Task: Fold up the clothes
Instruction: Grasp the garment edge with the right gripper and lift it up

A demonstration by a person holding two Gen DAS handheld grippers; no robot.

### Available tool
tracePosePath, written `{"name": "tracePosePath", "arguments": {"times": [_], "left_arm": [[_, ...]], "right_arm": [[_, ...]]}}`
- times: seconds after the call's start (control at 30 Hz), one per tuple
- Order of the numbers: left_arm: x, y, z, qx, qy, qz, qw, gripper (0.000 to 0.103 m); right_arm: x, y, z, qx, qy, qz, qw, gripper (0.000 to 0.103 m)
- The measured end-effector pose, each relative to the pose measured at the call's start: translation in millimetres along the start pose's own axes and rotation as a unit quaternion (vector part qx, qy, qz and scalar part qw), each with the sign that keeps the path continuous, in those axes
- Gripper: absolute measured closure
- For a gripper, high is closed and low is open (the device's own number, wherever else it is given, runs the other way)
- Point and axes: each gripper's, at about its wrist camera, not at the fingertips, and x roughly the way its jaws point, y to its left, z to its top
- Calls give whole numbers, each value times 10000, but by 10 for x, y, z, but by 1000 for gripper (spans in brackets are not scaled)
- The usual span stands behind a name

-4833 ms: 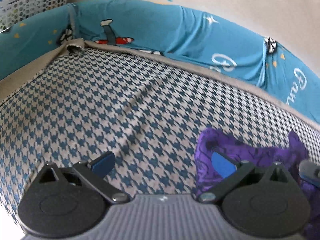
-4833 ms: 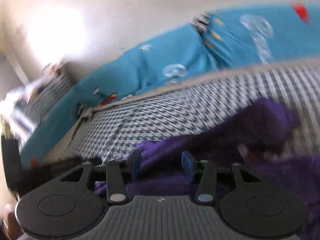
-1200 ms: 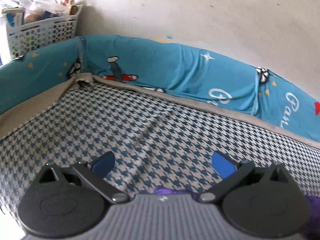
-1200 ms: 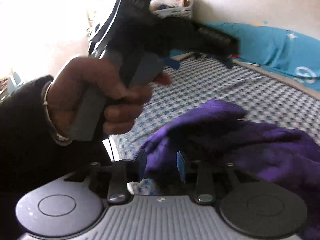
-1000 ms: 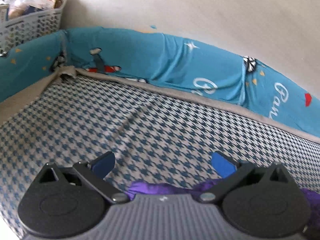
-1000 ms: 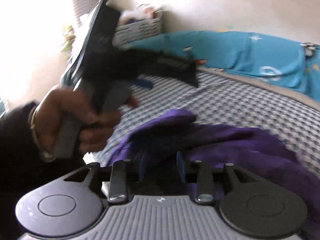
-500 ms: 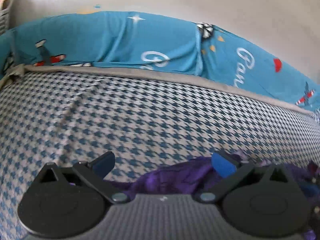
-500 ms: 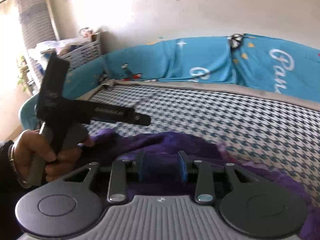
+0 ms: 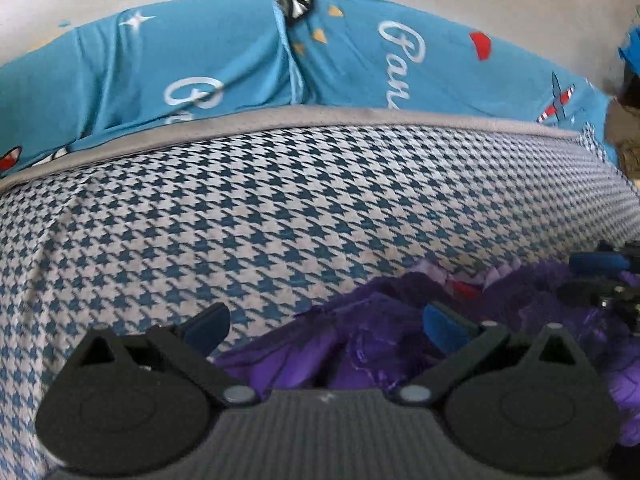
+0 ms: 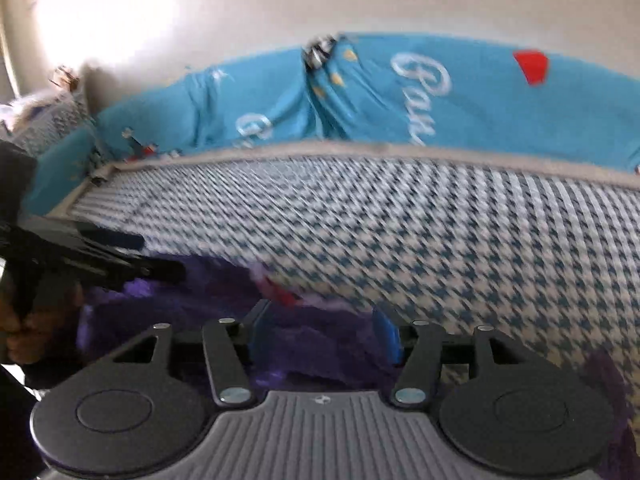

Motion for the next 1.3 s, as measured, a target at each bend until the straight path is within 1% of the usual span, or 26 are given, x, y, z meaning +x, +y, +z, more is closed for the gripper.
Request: {"name": "tracePosePath", "arguments": {"times": [0.1, 0.2, 0.27, 0.33, 0.4, 0.5, 0.57, 0.6, 0.63, 0.67, 0.7, 0.73, 0.77, 0.8, 0.83, 0.9, 1.03, 1.13, 1.17, 1.23, 1.3], "left_arm": [[104, -37, 0, 203, 137, -67, 9997, 0], [196, -74, -16, 413, 266, -86, 9988, 0], [256, -78, -26, 477, 366, -133, 9981, 0], [297, -88, -45, 580, 424, -147, 9973, 0], [315, -112, -72, 677, 445, -128, 9966, 0], [349, -128, -108, 741, 510, -143, 9958, 0], [361, -145, -127, 802, 528, -139, 9953, 0], [364, -157, -134, 851, 523, -122, 9949, 0], [365, -170, -140, 893, 510, -91, 9947, 0], [361, -184, -146, 925, 491, -57, 9945, 0], [357, -197, -152, 957, 472, -23, 9943, 0], [354, -211, -158, 990, 452, 12, 9941, 0], [345, -224, -165, 1026, 427, 48, 9938, 0], [334, -240, -171, 1064, 396, 83, 9935, 1], [326, -257, -173, 1100, 368, 115, 9932, 2], [302, -271, -173, 1119, 326, 140, 9931, 3], [251, -278, -166, 1106, 252, 132, 9935, 5], [224, -247, -137, 1006, 203, -45, 9947, 2], [215, -240, -119, 1017, 185, -156, 9945, 0], [216, -222, -94, 998, 181, -260, 9945, 0], [225, -202, -76, 930, 197, -303, 9950, 0]], "right_arm": [[70, -76, -26, -14, 130, -119, 9998, 44], [124, -164, -18, 90, 192, -216, 9995, 38], [190, -206, -12, 121, 293, -266, 9991, 35], [268, -233, -7, 118, 421, -302, 9986, 29], [372, -247, -13, 99, 586, -317, 9977, 29], [513, -267, -42, 138, 895, -167, 9958, 30], [532, -223, -58, 13, 919, -190, 9956, 31], [529, -195, -64, -76, 901, -207, 9957, 37], [520, -177, -62, -121, 879, -187, 9959, 48], [510, -160, -60, -158, 856, -160, 9961, 55], [500, -144, -57, -195, 833, -133, 9962, 71], [490, -132, -46, -214, 802, -135, 9965, 84], [480, -120, -34, -230, 769, -142, 9967, 88], [470, -109, -23, -245, 736, -148, 9969, 91], [453, -94, -12, -282, 671, -184, 9972, 92], [376, -63, 21, -357, 410, -238, 9982, 93], [154, -55, 154, -321, -320, -177, 9988, 93], [16, -17, 243, -240, -757, -5, 9968, 94], [-30, -4, 272, -214, -901, 54, 9957, 94], [-121, 23, 330, -162, -1189, 174, 9926, 94], [-174, 64, 358, -142, -1330, 463, 9899, 94]]}}
